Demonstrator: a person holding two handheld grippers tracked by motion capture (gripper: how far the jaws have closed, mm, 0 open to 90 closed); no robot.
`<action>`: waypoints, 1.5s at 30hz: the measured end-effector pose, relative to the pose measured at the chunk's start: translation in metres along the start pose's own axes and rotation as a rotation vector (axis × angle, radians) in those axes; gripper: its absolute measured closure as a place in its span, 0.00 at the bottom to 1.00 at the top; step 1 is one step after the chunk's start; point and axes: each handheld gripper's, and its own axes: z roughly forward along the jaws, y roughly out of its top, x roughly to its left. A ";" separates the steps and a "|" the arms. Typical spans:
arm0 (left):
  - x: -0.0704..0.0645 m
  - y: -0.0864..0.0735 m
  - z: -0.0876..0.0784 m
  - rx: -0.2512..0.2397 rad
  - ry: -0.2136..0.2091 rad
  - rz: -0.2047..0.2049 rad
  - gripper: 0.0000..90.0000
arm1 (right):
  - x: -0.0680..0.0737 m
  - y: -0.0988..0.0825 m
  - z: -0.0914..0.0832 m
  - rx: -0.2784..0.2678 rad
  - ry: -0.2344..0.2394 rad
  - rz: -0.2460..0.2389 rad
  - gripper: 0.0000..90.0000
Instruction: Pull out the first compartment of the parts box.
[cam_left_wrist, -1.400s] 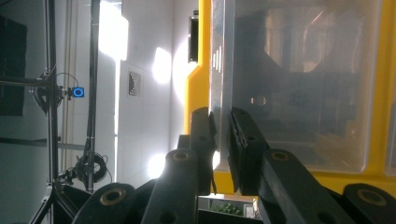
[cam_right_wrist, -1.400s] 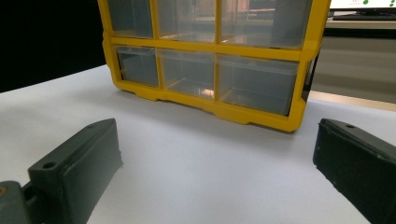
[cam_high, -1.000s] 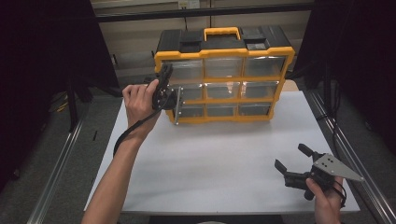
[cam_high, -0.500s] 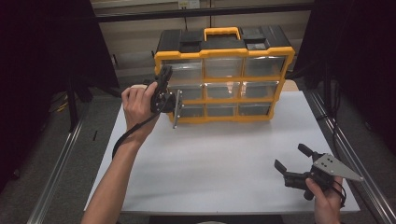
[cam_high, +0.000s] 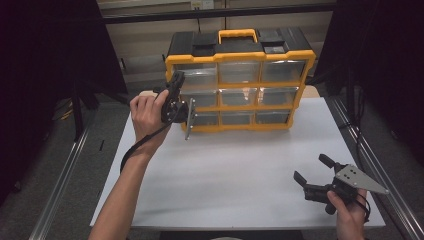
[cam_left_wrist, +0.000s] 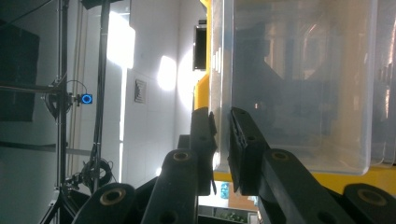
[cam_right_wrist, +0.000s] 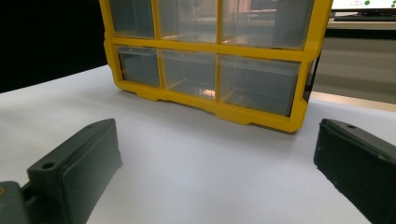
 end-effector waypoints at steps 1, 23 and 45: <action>0.000 0.000 0.000 0.000 0.001 0.002 0.90 | 0.000 0.000 0.000 0.002 -0.006 0.000 0.00; 0.000 0.001 -0.013 -0.015 0.011 0.004 0.90 | 0.000 0.000 0.000 0.002 0.000 0.000 0.00; 0.000 0.003 -0.030 -0.058 0.038 0.008 0.90 | 0.000 0.000 0.000 0.006 -0.003 -0.001 0.00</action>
